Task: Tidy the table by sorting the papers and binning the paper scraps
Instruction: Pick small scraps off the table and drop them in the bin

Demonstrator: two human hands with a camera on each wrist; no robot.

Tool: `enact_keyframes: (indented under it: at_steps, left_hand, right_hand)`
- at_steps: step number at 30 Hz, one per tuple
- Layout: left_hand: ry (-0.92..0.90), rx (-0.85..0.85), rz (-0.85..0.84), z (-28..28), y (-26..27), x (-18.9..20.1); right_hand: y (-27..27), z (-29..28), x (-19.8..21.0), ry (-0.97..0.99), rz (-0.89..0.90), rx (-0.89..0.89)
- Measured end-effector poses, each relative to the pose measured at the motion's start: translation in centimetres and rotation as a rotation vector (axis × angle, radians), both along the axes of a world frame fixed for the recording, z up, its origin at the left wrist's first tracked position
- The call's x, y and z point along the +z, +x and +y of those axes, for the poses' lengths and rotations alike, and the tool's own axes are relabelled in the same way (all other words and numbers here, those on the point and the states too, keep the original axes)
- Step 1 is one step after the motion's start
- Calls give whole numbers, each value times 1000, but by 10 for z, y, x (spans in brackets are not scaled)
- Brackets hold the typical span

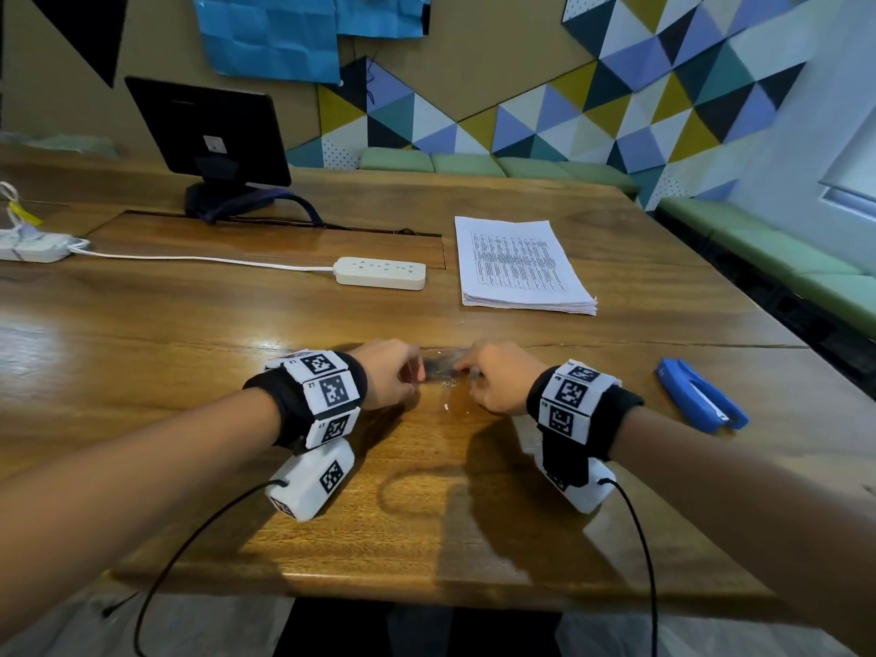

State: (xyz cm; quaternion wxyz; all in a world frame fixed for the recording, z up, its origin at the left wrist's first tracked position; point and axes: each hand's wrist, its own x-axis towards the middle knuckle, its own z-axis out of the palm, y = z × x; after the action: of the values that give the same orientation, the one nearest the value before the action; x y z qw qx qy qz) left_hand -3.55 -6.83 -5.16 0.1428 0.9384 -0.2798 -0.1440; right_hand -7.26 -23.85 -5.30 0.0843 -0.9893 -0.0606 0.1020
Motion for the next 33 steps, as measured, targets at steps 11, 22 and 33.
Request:
enact_keyframes:
  at_steps: [11,22,33]
  left_hand:
    - [-1,1,-48,12,7,8]
    - [328,32,53,53,3,6]
    - [279,17,72,-19,-5,6]
  right_hand:
    - [-1,7,1,79,-44,-35]
    - [-15,13,-1,-182,-29,138]
    - [2,-2,1,-107,32,-77]
